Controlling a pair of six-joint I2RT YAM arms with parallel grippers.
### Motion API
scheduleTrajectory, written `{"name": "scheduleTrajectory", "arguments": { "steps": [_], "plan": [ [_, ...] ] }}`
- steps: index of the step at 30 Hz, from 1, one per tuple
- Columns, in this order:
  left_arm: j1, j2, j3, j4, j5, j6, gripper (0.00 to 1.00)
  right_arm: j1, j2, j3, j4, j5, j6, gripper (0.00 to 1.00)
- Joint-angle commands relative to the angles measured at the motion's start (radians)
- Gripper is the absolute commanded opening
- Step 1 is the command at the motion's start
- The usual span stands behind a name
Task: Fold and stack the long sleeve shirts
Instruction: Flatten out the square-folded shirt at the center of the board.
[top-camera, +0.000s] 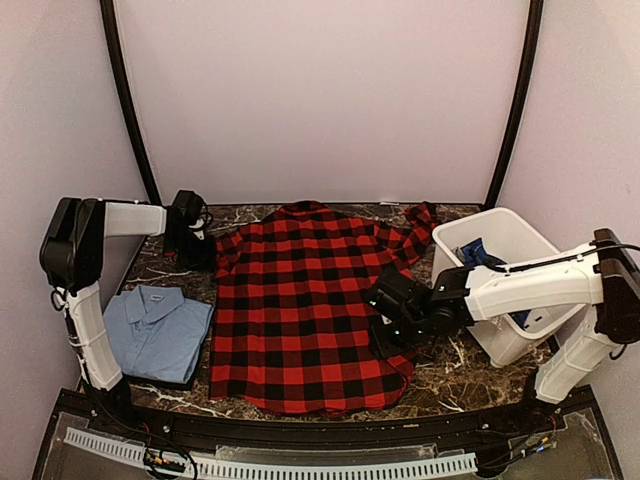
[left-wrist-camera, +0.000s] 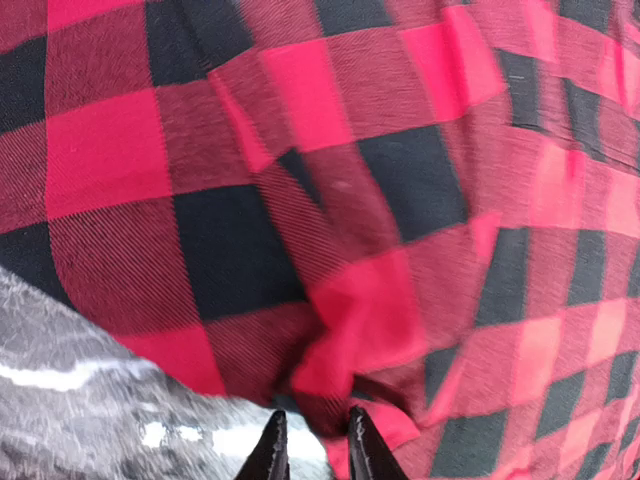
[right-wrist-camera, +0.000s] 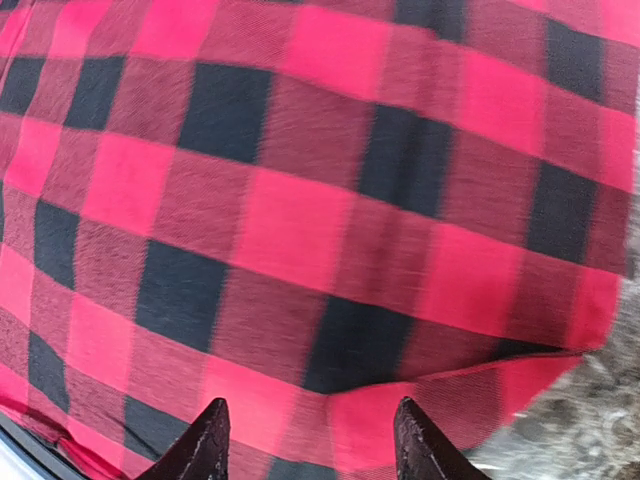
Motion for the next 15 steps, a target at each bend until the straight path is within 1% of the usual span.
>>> {"name": "scheduleTrajectory", "arguments": {
  "steps": [1, 4, 9, 15],
  "plan": [
    [-0.071, -0.129, 0.028, -0.045, -0.030, 0.007, 0.20, 0.047, 0.082, 0.046, 0.021, -0.024, 0.045, 0.52],
    [-0.147, -0.188, -0.020, -0.024, -0.004, -0.018, 0.20, 0.048, 0.096, 0.031, 0.059, -0.055, 0.063, 0.50],
    [-0.243, -0.275, -0.193, 0.068, 0.129, -0.103, 0.18, 0.047, 0.102, -0.004, 0.109, -0.101, 0.095, 0.50],
    [-0.335, -0.304, -0.365, 0.176, 0.227, -0.174, 0.17, 0.048, 0.083, -0.057, 0.128, -0.123, 0.138, 0.49]
  ]
}}
